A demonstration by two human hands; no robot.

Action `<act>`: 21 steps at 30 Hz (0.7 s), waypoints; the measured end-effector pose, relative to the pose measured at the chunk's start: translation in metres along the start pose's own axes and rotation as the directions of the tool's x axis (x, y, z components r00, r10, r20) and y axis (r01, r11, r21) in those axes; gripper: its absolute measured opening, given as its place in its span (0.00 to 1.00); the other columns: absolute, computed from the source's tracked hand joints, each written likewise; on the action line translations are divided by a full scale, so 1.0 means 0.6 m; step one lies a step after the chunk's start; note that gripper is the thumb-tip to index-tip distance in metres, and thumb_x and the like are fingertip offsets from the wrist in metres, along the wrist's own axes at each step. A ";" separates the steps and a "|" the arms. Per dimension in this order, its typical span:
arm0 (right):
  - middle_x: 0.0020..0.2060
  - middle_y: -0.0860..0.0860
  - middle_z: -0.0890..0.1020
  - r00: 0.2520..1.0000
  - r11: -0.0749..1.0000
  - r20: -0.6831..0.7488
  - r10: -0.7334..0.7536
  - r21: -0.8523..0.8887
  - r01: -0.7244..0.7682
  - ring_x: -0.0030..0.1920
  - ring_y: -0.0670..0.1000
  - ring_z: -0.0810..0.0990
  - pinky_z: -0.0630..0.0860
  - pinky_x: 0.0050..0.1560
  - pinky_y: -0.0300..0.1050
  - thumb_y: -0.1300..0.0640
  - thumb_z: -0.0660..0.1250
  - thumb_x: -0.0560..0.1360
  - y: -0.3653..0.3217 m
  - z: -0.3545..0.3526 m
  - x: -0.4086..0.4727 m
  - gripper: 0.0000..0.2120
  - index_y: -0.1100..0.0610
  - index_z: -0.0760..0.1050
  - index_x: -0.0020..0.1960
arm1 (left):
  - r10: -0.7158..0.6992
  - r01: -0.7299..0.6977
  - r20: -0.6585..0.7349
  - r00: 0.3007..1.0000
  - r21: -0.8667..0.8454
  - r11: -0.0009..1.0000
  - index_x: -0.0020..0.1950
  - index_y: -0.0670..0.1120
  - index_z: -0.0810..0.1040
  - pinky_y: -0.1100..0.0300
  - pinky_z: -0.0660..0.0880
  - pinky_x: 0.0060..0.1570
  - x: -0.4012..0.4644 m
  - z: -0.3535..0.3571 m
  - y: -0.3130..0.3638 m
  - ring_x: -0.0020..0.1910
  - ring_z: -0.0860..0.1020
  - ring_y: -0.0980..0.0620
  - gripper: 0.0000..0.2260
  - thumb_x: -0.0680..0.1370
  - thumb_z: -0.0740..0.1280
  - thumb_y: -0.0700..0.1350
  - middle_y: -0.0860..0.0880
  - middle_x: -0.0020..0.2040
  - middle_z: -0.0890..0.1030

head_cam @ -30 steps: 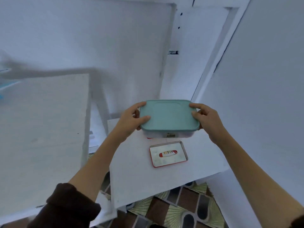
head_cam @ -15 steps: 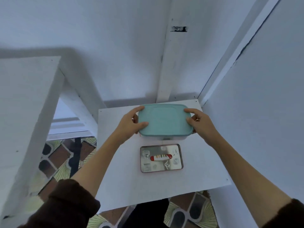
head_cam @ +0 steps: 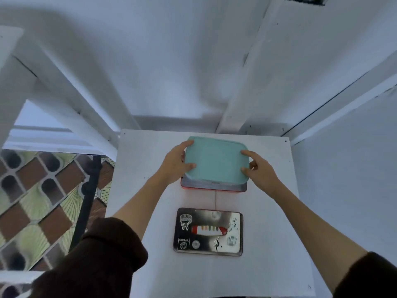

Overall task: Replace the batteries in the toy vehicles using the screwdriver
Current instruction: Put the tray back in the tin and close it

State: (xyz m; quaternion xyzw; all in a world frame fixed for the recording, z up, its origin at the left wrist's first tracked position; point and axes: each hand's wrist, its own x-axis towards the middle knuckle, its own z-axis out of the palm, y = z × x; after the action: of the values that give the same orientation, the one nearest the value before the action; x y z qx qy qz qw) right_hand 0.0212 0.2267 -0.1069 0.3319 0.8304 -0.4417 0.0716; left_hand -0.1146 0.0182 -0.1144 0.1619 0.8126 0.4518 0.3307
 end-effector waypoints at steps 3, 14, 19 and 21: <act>0.38 0.53 0.71 1.000 0.999 0.011 -0.007 -0.034 0.007 0.38 0.50 0.70 0.67 0.33 0.29 0.67 0.66 0.73 0.021 0.011 0.029 0.24 0.52 0.69 0.66 | -0.016 0.014 0.019 1.000 0.071 0.997 0.74 0.47 0.64 0.58 0.72 0.52 0.019 0.015 -0.022 0.48 0.71 0.50 0.32 0.73 0.70 0.33 0.48 0.52 0.68; 0.37 0.54 0.73 0.987 0.989 -0.069 -0.143 -0.054 0.140 0.36 0.47 0.66 0.68 0.41 0.39 0.67 0.67 0.71 0.083 0.045 0.018 0.23 0.52 0.72 0.64 | 0.046 -0.034 -0.052 0.998 0.204 0.978 0.71 0.51 0.68 0.67 0.65 0.45 0.021 0.046 -0.076 0.43 0.68 0.53 0.33 0.69 0.72 0.32 0.53 0.45 0.70; 0.40 0.53 0.74 0.992 0.989 -0.033 -0.125 -0.082 0.122 0.41 0.50 0.68 0.66 0.42 0.35 0.65 0.67 0.72 0.097 0.057 0.030 0.22 0.52 0.72 0.64 | 0.019 -0.006 -0.045 0.999 0.257 0.966 0.72 0.50 0.67 0.61 0.67 0.54 0.024 0.052 -0.088 0.49 0.66 0.52 0.32 0.71 0.73 0.35 0.54 0.44 0.69; 0.40 0.54 0.75 0.991 0.984 -0.032 -0.131 -0.123 0.126 0.43 0.53 0.70 0.70 0.45 0.42 0.65 0.67 0.72 0.103 0.063 0.037 0.23 0.52 0.71 0.65 | 0.032 -0.014 -0.053 0.998 0.306 0.952 0.72 0.50 0.67 0.54 0.67 0.56 0.031 0.056 -0.094 0.51 0.66 0.50 0.32 0.71 0.73 0.36 0.56 0.45 0.71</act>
State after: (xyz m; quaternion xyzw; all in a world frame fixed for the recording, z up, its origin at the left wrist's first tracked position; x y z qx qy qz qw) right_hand 0.0352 0.2322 -0.1811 0.2814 0.8765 -0.3878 0.0463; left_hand -0.1031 0.0194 -0.1817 0.2074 0.8799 0.3291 0.2728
